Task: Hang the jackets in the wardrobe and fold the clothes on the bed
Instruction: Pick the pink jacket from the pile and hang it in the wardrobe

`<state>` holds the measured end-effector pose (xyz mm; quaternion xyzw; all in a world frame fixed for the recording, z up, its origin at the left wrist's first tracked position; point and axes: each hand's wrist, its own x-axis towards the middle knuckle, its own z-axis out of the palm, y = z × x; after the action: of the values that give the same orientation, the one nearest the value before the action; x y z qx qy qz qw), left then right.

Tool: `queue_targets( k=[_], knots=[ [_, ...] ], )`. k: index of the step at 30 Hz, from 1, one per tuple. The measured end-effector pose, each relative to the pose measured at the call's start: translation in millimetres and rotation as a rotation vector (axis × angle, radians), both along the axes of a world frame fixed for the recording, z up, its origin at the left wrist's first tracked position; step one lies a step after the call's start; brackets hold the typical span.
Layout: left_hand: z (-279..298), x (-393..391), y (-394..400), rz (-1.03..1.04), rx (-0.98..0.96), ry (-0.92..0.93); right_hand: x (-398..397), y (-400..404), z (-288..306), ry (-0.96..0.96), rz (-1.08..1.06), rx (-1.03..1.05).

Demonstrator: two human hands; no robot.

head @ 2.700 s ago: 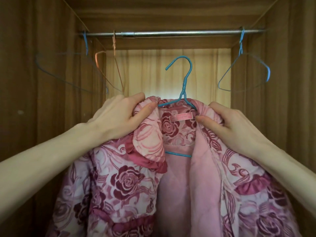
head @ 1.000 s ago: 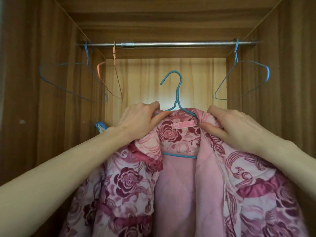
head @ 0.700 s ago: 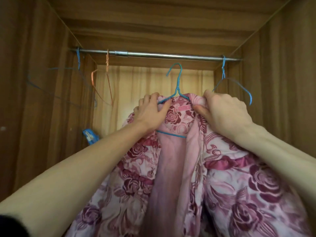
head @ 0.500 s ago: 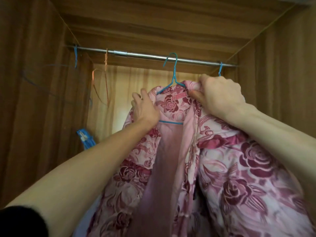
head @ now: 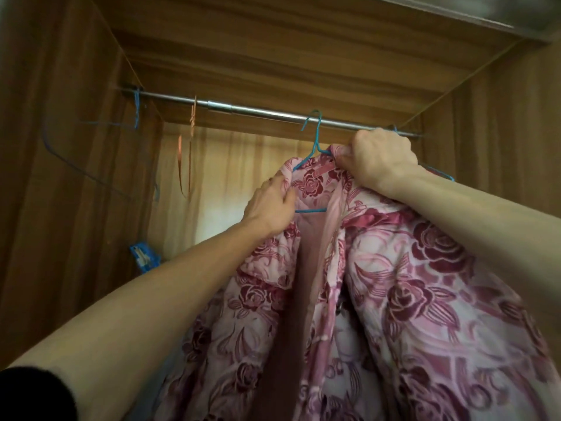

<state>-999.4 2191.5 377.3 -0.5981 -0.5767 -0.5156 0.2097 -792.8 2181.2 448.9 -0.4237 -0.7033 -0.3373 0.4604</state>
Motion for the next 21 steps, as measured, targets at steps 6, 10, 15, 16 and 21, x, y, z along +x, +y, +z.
queue_targets(
  k=[6, 10, 15, 16, 21],
  knots=[
    [21, 2, 8, -0.076, -0.093, -0.07, -19, -1, 23, 0.03, -0.017, 0.026],
    [31, 1, 12, -0.045, -0.062, -0.063, -36, 4, 32, 0.023, -0.035, 0.033],
    [34, -8, 20, -0.031, -0.069, 0.01, -43, 19, 36, 0.05, -0.057, 0.065],
    [35, -10, 21, -0.026, -0.07, 0.023, -42, 20, 39, 0.059, -0.065, 0.058],
    [40, -14, 26, -0.032, -0.079, 0.01, -44, 22, 47, 0.072, -0.081, 0.004]
  ],
)
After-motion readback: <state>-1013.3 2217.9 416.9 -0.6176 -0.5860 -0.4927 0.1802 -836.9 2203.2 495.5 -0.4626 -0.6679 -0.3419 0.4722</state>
